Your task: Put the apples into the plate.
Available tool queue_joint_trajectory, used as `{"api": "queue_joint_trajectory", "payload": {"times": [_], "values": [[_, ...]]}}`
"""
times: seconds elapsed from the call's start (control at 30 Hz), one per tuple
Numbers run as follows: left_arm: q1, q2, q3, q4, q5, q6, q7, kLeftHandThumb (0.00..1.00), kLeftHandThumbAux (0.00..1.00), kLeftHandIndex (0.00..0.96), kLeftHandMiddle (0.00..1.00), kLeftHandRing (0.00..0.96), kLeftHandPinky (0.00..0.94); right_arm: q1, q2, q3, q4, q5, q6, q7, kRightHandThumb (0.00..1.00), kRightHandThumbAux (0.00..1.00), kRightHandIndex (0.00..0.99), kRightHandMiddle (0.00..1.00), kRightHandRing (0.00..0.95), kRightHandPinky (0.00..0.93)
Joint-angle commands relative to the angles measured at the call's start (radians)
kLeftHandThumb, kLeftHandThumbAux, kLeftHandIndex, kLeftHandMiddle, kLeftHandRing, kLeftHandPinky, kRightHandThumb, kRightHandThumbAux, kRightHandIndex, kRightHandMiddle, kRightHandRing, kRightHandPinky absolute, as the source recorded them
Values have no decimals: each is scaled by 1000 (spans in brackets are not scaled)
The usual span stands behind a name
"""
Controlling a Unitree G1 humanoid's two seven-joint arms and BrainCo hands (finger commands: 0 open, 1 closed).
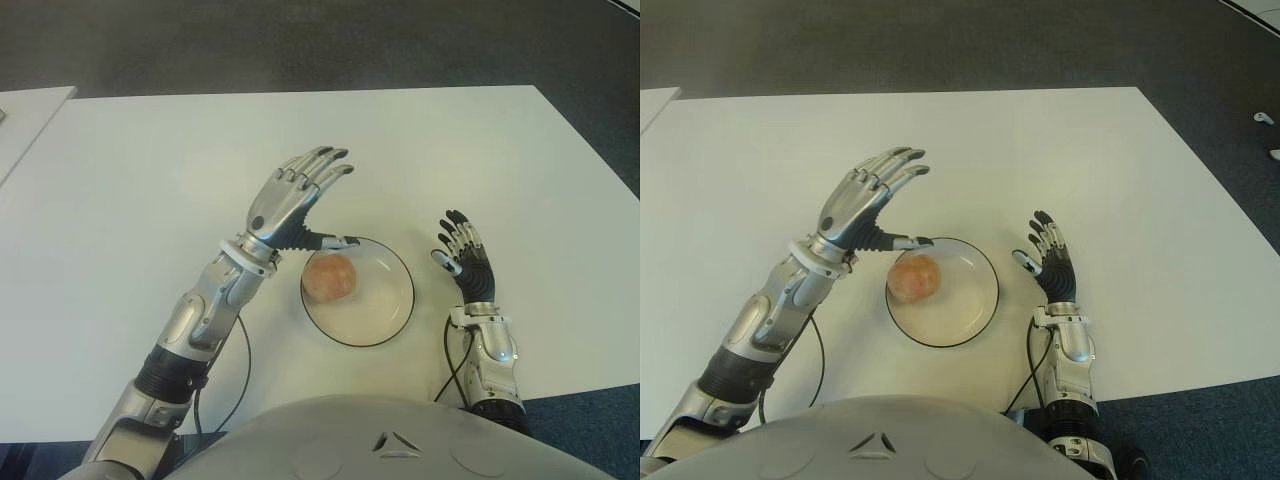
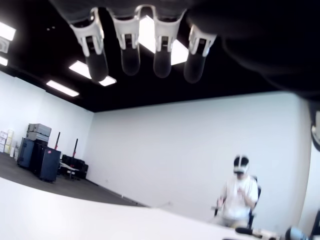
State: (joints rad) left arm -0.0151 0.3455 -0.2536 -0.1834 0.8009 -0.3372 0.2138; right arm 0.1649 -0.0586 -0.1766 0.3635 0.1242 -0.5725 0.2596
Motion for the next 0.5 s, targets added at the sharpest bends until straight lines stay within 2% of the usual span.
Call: {"api": "queue_joint_trajectory", "payload": {"times": [0.03,0.1,0.2,0.3,0.37,0.5], "values": [[59,-35,105,117,-252,-81,47,238,405,251,213,180,210,56,87,20,159,45,-24,14,254,645,71,70,69,82],[91,-69,134,148,-375,-105,32,263,434,273,238,202,224,56,88,19,162,43,-31,16,252,638,75,72,65,83],[174,-158,191,176,-595,-94,4,293,483,291,266,226,231,57,89,21,161,36,-46,16,251,622,86,76,64,88],[233,-225,221,216,-718,-112,7,320,580,306,307,275,290,64,87,19,151,38,-49,18,250,602,98,80,64,97],[269,-278,227,209,-802,-89,-1,313,621,311,327,305,333,70,87,16,140,38,-48,14,251,594,101,84,66,101],[347,-335,205,192,-896,-75,-34,280,642,310,341,346,377,78,81,9,127,39,-46,9,256,581,99,92,72,108]]}}
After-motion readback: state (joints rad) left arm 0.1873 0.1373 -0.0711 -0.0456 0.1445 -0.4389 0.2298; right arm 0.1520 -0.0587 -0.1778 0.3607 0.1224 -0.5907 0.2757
